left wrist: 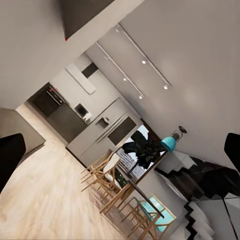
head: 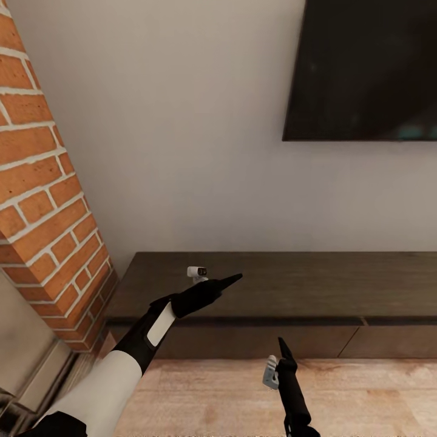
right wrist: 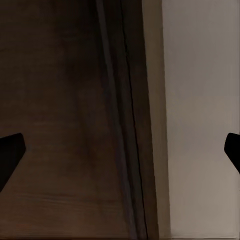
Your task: Place each of the two pumpkins and all three candles from the living room inside a cabinet in the living room (use any cabinet), then make sure every cabinet is closed, and position the cauldron so it is next to a table in the living room.
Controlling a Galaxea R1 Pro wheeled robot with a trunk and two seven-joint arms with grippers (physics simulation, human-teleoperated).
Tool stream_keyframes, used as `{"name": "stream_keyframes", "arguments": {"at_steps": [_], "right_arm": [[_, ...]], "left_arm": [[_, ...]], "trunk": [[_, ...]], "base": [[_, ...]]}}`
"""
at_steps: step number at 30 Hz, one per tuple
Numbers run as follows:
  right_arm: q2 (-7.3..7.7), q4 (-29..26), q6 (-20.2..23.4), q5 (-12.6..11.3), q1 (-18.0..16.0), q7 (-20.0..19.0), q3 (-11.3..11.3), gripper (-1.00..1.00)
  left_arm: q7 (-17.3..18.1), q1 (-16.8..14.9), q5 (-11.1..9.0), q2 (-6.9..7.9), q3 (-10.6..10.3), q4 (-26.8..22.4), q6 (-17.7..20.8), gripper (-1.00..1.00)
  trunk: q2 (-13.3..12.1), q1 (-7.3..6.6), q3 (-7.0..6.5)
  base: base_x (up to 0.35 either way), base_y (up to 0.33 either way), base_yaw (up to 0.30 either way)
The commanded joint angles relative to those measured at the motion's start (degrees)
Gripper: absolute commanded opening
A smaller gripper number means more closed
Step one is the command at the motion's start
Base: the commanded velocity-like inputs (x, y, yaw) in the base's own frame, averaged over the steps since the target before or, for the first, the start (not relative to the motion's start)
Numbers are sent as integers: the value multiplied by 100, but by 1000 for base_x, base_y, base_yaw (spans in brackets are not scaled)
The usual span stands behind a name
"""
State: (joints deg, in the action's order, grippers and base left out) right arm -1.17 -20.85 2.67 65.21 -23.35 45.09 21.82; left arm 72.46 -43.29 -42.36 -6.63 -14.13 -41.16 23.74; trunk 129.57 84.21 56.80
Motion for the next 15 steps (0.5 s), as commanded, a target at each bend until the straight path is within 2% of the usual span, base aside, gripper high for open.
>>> {"name": "stream_keyframes", "arguments": {"at_steps": [1, 6, 15], "right_arm": [[-3, 84, 17, 40, -43, 18, -61, 100], [2, 221, -9, 42, -103, 9, -186, 100], [-4, 206, -14, 52, -113, 22, -197, 100]], "left_arm": [[5, -4, -53, 4, -20, 3, 61, 100], [5, -4, -53, 0, -20, 3, 61, 100], [5, -4, -53, 4, -20, 3, 61, 100]], "trunk": [[44, 21, 23], [244, 131, 113], [605, 329, 275]], "base": [[0, 0, 0], [0, 0, 0], [0, 0, 0]]}}
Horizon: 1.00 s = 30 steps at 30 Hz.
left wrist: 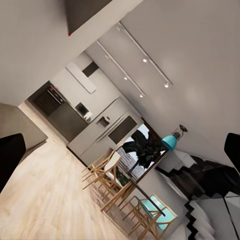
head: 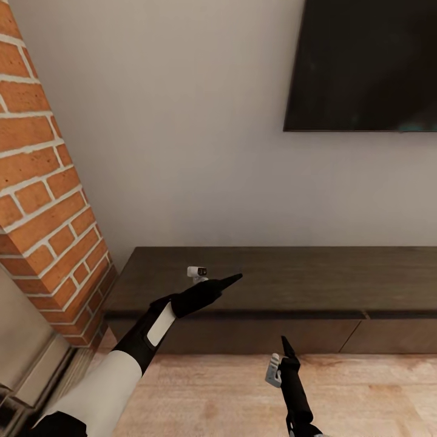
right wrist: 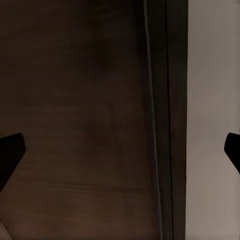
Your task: Place each of the two pumpkins and all three candles from the living room inside a cabinet in the living room (use any cabinet), then make sure every cabinet is closed, and position the cauldron so it is next to a table in the living room.
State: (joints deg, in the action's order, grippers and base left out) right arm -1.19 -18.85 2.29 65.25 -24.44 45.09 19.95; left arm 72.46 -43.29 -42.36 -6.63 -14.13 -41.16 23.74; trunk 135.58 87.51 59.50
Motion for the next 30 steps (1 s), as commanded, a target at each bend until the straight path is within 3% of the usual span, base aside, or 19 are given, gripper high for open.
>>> {"name": "stream_keyframes", "arguments": {"at_steps": [1, 13, 19, 30], "right_arm": [[-3, -3, 28, 51, -7, 24, -9, 100], [-16, 196, 111, 73, -522, -12, -8, 100], [-166, 470, 122, 89, -803, -17, -7, 100], [-306, 418, 133, 160, -937, -1, 46, 100]], "left_arm": [[5, -4, -53, 4, -20, 3, 60, 100], [14, -4, -53, 4, -20, -14, 76, 100], [14, -4, -53, 3, -20, -15, 79, 100], [61, 29, -86, 30, -2, -65, 57, 100]], "trunk": [[44, 21, 23], [525, 285, 239], [765, 417, 346], [779, 443, 567]], "base": [[0, 0, 0], [0, 0, 0], [0, 0, 0], [0, 0, 0]]}}
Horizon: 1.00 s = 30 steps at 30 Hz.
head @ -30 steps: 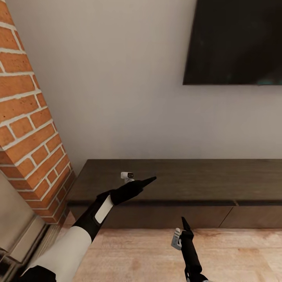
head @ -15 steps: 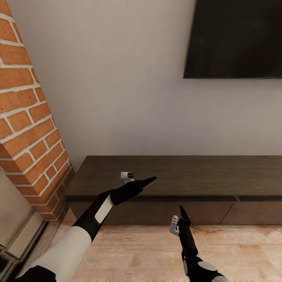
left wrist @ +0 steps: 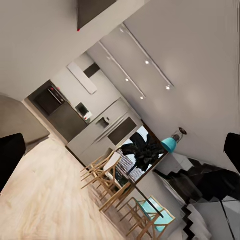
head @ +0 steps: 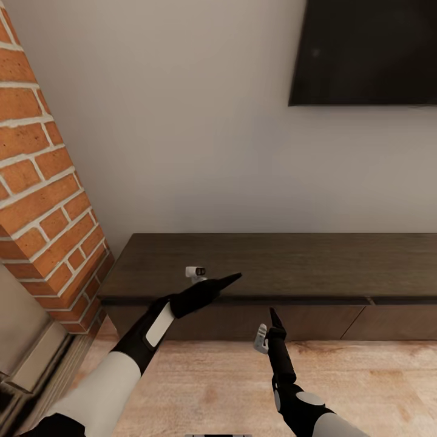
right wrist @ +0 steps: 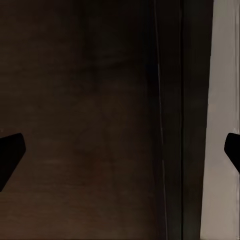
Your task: Place each of the two pumpkins and all three candles from the living room inside a cabinet in the living room (use any cabinet), then make sure every cabinet is closed, and position the cauldron so it is next to a table in the living room.
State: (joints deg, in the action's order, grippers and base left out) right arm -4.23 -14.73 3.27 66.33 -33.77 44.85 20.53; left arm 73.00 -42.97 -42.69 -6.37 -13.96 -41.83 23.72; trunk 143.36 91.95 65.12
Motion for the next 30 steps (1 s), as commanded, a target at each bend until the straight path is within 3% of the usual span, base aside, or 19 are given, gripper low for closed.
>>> {"name": "stream_keyframes", "arguments": {"at_steps": [1, 7, 15, 23, 30], "right_arm": [[-1, 5, 38, 57, -35, 29, -10, 100], [-4, 5, 52, 63, -33, 45, -6, 100], [-8, 30, 204, 123, -33, 43, 13, 100], [-8, 56, 461, 345, -33, 38, 13, 100], [-8, 49, 687, 364, -33, 41, 12, 100]], "left_arm": [[39, 29, -85, 4, -19, -30, 60, 100], [68, 212, -177, 4, -14, -38, 62, 100], [74, 229, -423, 5, -13, -45, 54, 100], [74, 229, -429, 4, -15, -45, 54, 100], [126, 233, -433, 5, -18, -46, 57, 100]], "trunk": [[2, -1, 5], [2, -1, 5], [2, -1, 5], [2, -1, 5], [2, -1, 5]], "base": [[0, 0, 0], [0, 0, 0], [0, 0, 0], [0, 0, 0], [57, 0, 0]]}}
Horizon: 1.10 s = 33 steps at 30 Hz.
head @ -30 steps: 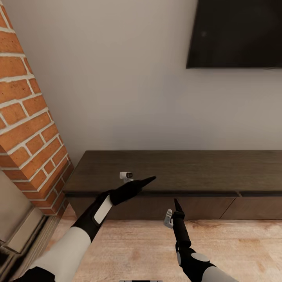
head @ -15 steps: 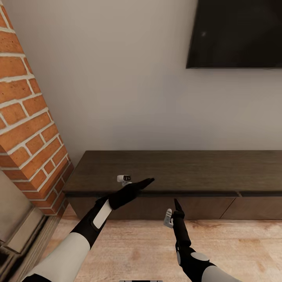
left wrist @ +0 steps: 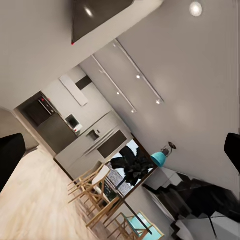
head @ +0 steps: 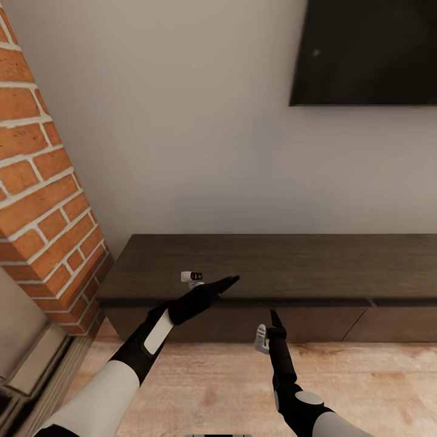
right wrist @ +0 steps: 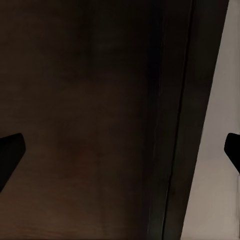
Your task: Place each of the two pumpkins and all three candles from the living room inside a cabinet in the living room (use any cabinet), then make sure every cabinet is closed, and position the cauldron so it is next to a table in the living room.
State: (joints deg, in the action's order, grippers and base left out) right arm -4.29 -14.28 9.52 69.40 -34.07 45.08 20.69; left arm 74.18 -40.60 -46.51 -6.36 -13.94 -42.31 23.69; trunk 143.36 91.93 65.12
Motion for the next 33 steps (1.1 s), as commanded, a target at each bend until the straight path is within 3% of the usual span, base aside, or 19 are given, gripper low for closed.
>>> {"name": "stream_keyframes", "arguments": {"at_steps": [1, 33], "right_arm": [[-2, 5, 60, 57, -3, 18, -4, 100], [-57, -22, 50, 39, -3, -8, -4, 100]], "left_arm": [[45, -3, -51, 7, -20, 3, 59, 100], [208, -1, -51, 6, -21, 13, 59, 100]], "trunk": [[2, 1, 5], [2, 1, 5]], "base": [[116, 0, 0], [34, 0, 0]]}}
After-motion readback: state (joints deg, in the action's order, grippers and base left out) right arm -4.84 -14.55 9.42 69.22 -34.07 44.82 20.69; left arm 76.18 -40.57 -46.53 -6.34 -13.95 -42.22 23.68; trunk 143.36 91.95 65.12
